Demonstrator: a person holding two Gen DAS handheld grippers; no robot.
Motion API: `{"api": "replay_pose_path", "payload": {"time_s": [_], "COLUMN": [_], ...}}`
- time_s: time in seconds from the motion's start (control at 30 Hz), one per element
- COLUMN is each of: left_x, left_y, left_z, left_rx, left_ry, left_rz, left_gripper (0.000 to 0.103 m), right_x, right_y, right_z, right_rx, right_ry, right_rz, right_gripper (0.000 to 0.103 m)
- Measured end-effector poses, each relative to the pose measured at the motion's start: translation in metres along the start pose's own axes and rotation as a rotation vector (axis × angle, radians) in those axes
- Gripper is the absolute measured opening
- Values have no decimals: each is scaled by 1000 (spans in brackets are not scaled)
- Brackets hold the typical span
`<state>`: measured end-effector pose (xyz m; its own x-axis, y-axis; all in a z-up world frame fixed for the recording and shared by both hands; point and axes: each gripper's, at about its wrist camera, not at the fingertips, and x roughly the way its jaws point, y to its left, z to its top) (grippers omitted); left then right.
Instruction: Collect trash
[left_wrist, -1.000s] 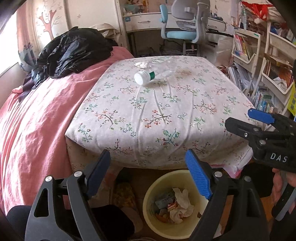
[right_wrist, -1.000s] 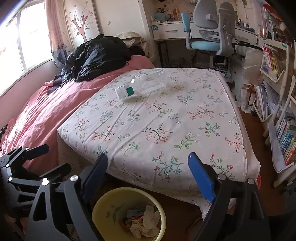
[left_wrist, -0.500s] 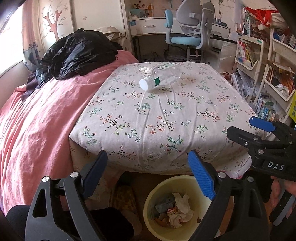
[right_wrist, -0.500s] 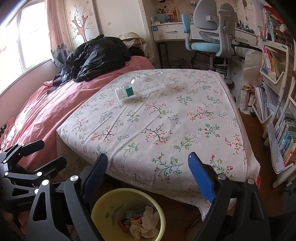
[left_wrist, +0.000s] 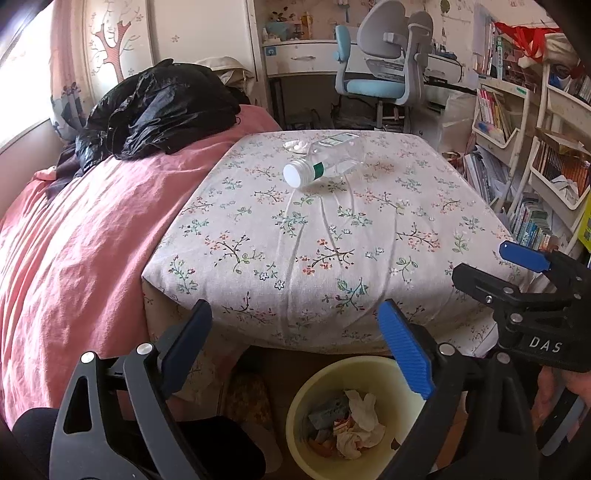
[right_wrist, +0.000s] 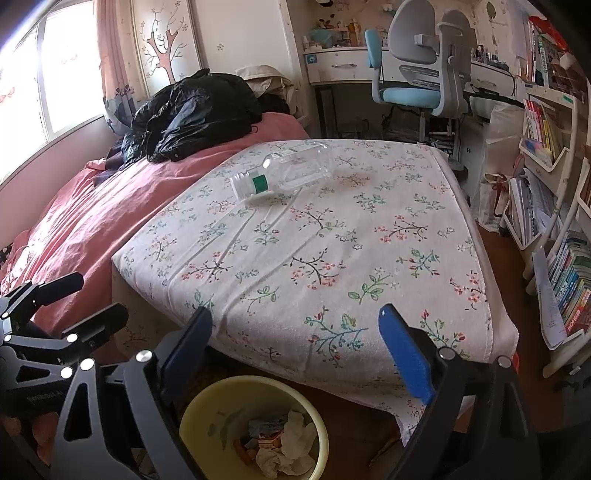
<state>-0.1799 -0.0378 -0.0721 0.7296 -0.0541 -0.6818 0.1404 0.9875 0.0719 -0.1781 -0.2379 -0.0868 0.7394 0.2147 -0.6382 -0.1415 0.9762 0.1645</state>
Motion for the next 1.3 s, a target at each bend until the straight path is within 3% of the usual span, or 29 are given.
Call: {"api": "replay_pose_path", "payload": {"time_s": [1.3], "left_x": [-1], "left_y": [-1], "left_z": [2], "left_rx": [-5], "left_ry": [-7], "left_rz": [-2], "left_gripper": [93], "right_x": [2], "right_y": [3], "right_z": [-2], "right_rx": [-6], "right_ry": [5], "right_rz": [-1], "right_gripper": [90]}}
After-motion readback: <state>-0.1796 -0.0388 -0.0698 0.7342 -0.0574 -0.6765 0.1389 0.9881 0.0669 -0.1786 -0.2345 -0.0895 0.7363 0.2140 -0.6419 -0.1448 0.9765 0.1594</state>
